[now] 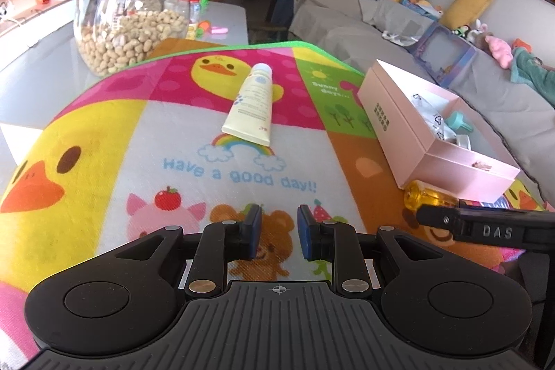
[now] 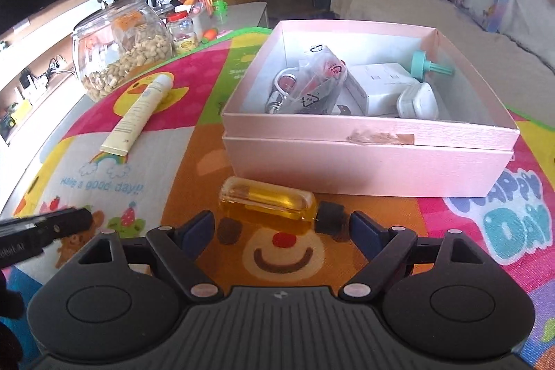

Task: Organize rigid objects
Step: 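Grasp the white lotion tube with the left gripper while the right grasps the orange bottle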

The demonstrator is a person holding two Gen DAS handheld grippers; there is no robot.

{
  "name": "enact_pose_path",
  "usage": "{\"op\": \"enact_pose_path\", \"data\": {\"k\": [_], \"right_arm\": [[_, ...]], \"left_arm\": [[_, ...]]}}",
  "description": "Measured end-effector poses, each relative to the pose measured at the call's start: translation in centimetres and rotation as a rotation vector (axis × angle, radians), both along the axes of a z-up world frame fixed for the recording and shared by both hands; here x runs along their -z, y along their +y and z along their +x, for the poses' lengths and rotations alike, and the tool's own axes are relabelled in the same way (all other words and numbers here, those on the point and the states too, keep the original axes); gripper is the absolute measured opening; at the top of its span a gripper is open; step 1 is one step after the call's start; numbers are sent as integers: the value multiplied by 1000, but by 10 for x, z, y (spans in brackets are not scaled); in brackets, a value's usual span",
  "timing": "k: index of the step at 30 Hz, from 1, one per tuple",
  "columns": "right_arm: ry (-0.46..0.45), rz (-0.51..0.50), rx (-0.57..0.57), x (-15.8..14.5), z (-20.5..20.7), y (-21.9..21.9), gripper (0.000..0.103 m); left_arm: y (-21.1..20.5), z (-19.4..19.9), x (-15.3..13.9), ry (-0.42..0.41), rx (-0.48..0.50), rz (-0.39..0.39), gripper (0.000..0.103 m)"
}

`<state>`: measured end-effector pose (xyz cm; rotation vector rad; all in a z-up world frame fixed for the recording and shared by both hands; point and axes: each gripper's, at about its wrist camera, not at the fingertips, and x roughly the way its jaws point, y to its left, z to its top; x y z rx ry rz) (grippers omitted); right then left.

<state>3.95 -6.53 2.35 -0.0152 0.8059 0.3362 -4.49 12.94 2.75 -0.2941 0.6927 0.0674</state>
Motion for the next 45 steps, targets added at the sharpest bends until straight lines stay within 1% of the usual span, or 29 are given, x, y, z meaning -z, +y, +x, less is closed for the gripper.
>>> {"op": "enact_pose_path", "data": {"k": [3, 6, 9, 10, 12, 14, 15, 17, 18, 19, 20, 23, 24, 25, 26, 27, 29, 32, 36, 38, 43, 45], "right_arm": [[-7, -18, -8, 3, -10, -14, 85], [-22, -38, -25, 4, -24, -27, 85], [-52, -59, -44, 7, -36, -32, 87], [-68, -68, -47, 9, -39, -32, 87], [-90, -83, -42, 9, -43, -29, 89], [-85, -78, -48, 9, -41, -29, 92], [-79, -67, -55, 10, -40, -30, 95], [-75, -65, -67, 10, -39, -29, 97], [-76, -67, -69, 11, -39, -28, 98], [-74, -67, -71, 11, -38, -28, 99], [-71, -64, -77, 12, -38, -28, 100], [-65, -65, -87, 12, -37, -27, 103], [-65, -67, -88, 12, -37, -26, 103], [-65, -67, -88, 12, -37, -26, 103], [-65, -66, -88, 13, -37, -26, 103], [-64, -66, -88, 13, -37, -26, 103], [-64, -66, -89, 13, -37, -27, 103], [-62, -67, -90, 13, -37, -27, 103], [-53, -65, -104, 13, -35, -28, 103], [-44, -68, -117, 12, -34, -29, 103], [-42, -67, -131, 11, -34, -30, 103], [-32, -64, -138, 9, -33, -31, 103]], "left_arm": [[2, 7, -5, -13, 0, 32, 25], [5, 25, -17, -42, 6, 69, 25], [9, 57, -31, -90, -8, 103, 25], [11, 71, -34, -89, -12, 106, 25], [15, 99, -35, -76, -36, 109, 25], [17, 122, -32, -56, -59, 134, 25], [18, 133, -29, -33, -70, 151, 25], [19, 149, -19, 23, -82, 177, 25], [20, 155, -13, 54, -83, 183, 25], [21, 157, -8, 66, -75, 177, 33], [21, 158, -5, 71, -66, 169, 36], [21, 157, -3, 68, -66, 169, 38], [22, 157, -2, 76, -58, 154, 39], [24, 159, 1, 98, -31, 121, 37], [25, 158, 4, 117, -14, 98, 33], [23, 153, 4, 91, -8, 119, 30], [18, 143, 5, 80, 6, 141, 23], [11, 122, 6, 69, 51, 102, 21], [-4, 82, 7, 50, 114, 72, 21], [-11, 61, 8, 52, 138, 44, 21], [-20, 13, 9, 50, 164, -53, 21], [-24, -2, 10, 51, 171, -70, 21]]}}
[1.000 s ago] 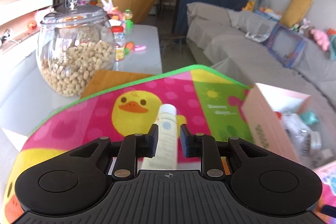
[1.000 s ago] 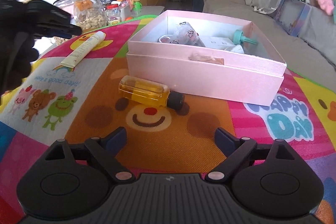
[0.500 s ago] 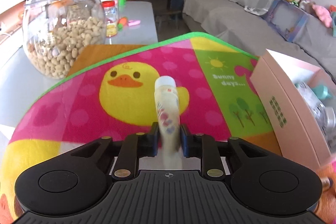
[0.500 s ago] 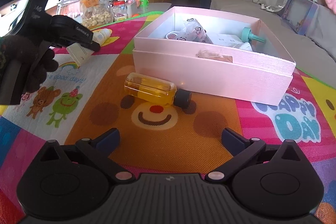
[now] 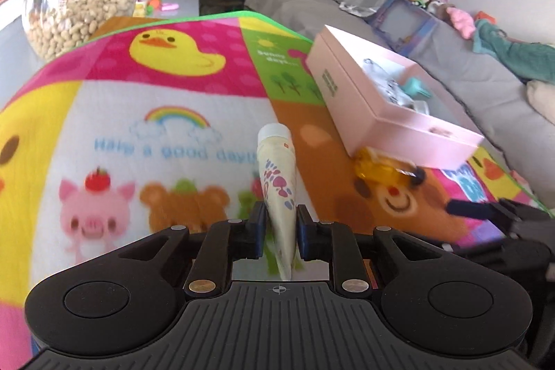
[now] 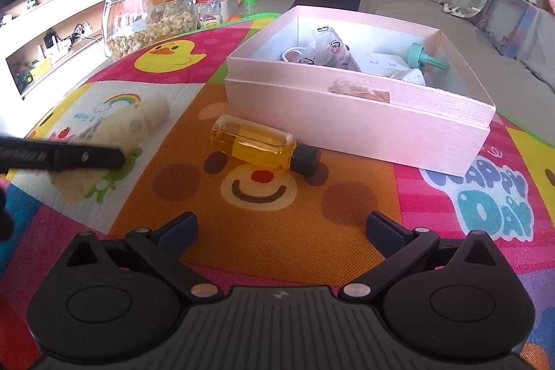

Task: Organize rigid objects
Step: 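Grasp the white lotion tube with the left gripper while the right grasps the orange bottle, then lift the lotion tube and orange bottle toward the pink box with both grippers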

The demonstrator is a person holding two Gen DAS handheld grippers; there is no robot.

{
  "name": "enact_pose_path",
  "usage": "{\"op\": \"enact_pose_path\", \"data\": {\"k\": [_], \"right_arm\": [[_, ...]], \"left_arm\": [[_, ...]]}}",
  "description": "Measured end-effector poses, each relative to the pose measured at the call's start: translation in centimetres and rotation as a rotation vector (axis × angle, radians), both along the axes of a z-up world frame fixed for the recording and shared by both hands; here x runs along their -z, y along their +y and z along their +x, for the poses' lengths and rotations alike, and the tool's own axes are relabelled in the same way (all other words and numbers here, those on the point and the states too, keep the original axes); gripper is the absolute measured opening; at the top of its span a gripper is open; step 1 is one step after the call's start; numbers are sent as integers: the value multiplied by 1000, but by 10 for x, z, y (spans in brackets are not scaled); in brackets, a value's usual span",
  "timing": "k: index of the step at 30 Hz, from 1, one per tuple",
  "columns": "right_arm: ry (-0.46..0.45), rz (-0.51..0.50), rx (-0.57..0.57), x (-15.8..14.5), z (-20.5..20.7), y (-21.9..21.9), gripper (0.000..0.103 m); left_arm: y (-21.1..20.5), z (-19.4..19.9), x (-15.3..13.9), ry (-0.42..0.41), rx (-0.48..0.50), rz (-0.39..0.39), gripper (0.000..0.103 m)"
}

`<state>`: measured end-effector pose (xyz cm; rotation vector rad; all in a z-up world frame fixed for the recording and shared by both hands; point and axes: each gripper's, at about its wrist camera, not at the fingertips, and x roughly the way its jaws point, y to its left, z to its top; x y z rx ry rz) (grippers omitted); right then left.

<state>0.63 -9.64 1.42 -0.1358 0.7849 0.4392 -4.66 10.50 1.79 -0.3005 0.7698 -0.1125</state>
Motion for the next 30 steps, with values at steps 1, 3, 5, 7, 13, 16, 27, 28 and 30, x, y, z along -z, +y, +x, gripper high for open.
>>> {"op": "enact_pose_path", "data": {"k": [1, 3, 5, 7, 13, 16, 27, 28, 30], "right_arm": [[5, 5, 5, -1, 1, -1, 101], [7, 27, 45, -6, 3, -6, 94], [-8, 30, 95, -9, 8, -10, 94], [-44, -23, 142, -10, 12, -10, 94], [-181, -174, 286, -16, 13, -15, 92], [-130, -50, 230, -25, 6, -14, 92], [60, 48, 261, -8, 46, 47, 92], [54, 32, 261, -7, 47, 48, 89], [25, -11, 240, -6, 45, 48, 81]], "left_arm": [[-2, -7, 0, -1, 3, 4, 21], [-6, -16, 0, -6, 13, 15, 21], [-7, -22, 1, -16, 15, 20, 21], [-8, -23, 1, -24, 11, 18, 21], [-7, -23, 2, -29, -7, 10, 21], [-11, -26, 3, -37, -16, 23, 21], [-12, -32, 4, -52, -12, 24, 22], [-11, -32, 4, -54, -3, 25, 22], [-9, -31, 3, -43, 10, 19, 22]]}}
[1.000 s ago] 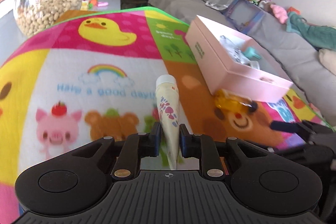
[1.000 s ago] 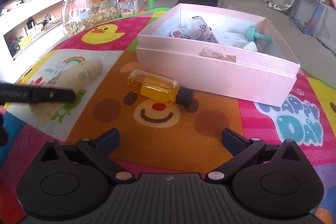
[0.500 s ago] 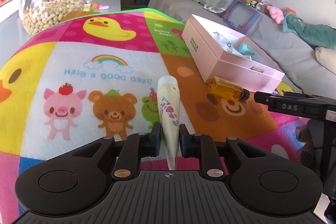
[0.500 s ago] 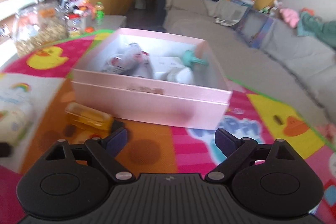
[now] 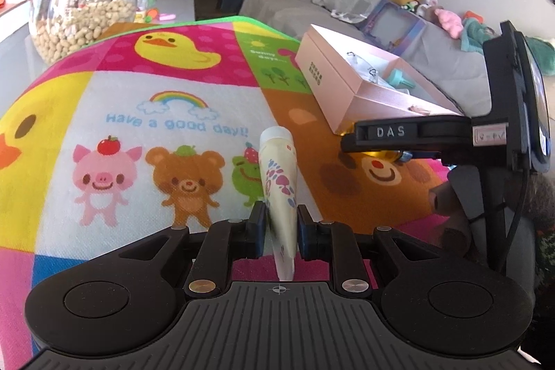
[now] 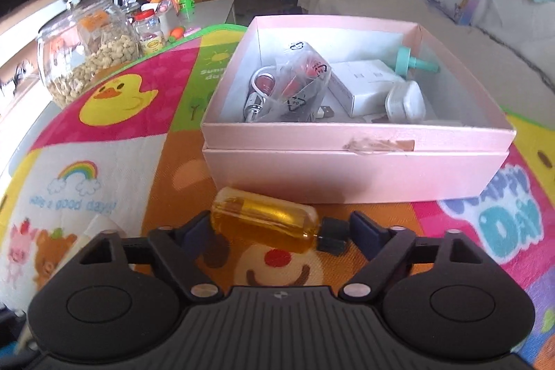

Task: Organize rigid objects
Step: 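Lift the lotion tube and orange bottle toward the pink box with both grippers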

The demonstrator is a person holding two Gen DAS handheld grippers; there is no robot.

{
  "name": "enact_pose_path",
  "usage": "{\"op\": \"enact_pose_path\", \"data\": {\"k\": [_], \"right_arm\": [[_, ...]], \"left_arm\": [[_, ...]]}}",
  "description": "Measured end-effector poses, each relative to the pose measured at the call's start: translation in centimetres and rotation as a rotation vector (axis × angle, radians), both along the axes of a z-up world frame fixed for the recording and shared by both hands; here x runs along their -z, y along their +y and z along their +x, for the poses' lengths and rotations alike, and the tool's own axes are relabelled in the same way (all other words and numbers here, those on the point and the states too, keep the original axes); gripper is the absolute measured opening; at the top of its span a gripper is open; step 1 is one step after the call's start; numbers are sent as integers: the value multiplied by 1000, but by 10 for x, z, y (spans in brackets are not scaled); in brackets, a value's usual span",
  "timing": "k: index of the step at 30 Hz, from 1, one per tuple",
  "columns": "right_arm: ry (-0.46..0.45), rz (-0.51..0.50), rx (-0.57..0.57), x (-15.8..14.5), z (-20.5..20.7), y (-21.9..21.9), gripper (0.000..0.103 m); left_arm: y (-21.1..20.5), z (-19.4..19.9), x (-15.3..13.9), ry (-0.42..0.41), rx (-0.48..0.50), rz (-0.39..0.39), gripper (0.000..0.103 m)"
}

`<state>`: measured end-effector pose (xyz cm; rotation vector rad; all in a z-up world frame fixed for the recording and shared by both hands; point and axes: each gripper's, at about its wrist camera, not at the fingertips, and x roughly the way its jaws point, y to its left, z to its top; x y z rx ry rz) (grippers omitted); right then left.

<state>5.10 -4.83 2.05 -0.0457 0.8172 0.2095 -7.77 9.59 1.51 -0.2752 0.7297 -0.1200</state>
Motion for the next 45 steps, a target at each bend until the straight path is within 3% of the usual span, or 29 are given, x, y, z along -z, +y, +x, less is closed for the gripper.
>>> {"op": "enact_pose_path", "data": {"k": [9, 16, 18, 21, 26, 36, 42, 45], "right_arm": [[-44, -65, -88, 0, -48, -44, 81], [-89, -24, -94, 5, -61, -62, 84], [-86, -14, -92, 6, -60, -63, 87], [-83, -2, -99, 7, -60, -64, 89], [-81, 11, -105, 7, -60, -65, 90], [-81, 17, -107, 8, -60, -65, 91], [-82, 14, -106, 7, -60, -65, 91], [-80, 11, -106, 7, -60, -65, 91]], "left_arm": [[-3, 9, -11, 86, 18, 20, 22], [-21, 23, -18, 161, 93, 153, 25], [-23, 27, -21, 183, 111, 156, 26], [-18, 35, -24, 197, 80, 86, 27], [-15, 54, -19, 201, -22, 97, 28], [-26, 59, -13, 131, -51, 145, 29], [-40, 41, -5, 16, -9, 261, 29], [-37, 40, -4, 2, -6, 224, 29]]}}
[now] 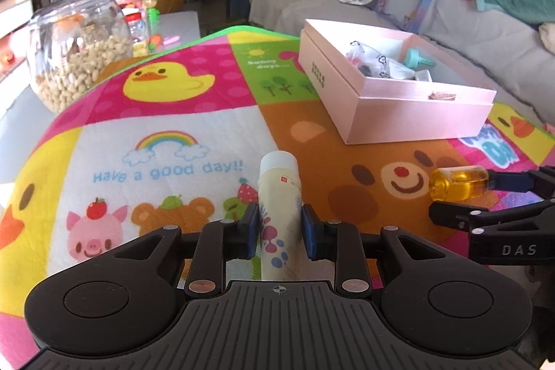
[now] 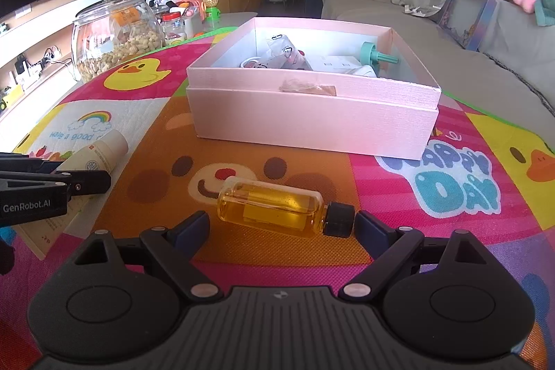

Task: Organize rigid objects
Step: 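Lift the lotion tube and orange bottle toward the pink box with both grippers, then lower the tube and bottle into the pink box and open both grippers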

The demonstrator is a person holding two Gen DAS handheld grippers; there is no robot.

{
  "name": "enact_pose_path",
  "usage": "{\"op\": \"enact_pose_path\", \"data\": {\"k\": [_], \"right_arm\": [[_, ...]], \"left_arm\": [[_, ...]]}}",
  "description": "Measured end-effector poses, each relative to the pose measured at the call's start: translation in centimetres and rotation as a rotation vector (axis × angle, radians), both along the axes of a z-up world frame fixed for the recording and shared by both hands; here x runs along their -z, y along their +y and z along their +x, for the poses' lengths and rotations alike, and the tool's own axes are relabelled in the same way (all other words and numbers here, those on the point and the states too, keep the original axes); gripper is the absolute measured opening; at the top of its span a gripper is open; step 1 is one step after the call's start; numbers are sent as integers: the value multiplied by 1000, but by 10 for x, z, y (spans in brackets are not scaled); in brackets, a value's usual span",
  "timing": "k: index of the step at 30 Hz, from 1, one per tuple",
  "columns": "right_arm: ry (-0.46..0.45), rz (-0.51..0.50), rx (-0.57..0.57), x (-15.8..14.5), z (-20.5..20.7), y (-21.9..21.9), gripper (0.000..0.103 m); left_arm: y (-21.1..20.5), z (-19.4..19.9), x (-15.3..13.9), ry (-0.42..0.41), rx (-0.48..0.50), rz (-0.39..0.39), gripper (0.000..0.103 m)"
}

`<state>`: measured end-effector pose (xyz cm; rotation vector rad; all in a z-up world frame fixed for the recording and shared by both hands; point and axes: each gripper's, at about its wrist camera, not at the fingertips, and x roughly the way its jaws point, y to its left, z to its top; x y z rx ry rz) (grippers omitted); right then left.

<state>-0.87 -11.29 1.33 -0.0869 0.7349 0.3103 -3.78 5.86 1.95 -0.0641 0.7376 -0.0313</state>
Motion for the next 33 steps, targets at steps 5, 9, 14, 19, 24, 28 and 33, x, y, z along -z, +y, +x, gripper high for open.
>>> {"op": "enact_pose_path", "data": {"k": [5, 9, 14, 19, 24, 28, 33], "right_arm": [[9, 0, 38, -2, 13, 7, 88], [18, -14, 41, -6, 17, 11, 81], [5, -57, -23, -16, -4, 6, 81], [-43, -82, -60, -40, -33, -12, 81], [-220, -63, -32, -96, -51, -33, 81], [-368, -21, 14, -145, -50, -48, 81], [-467, 14, 95, -178, -44, -70, 81]], "left_arm": [[2, -1, 0, -7, 6, -37, 29], [3, -11, 1, -8, 34, -64, 29], [-8, -36, 0, -6, 129, -45, 29], [-23, -57, -12, -25, 234, -93, 29], [-34, -46, -62, -146, 295, -129, 29], [-50, -19, -109, -276, 316, -78, 29], [-71, 44, -148, -350, 307, -86, 29]]}}
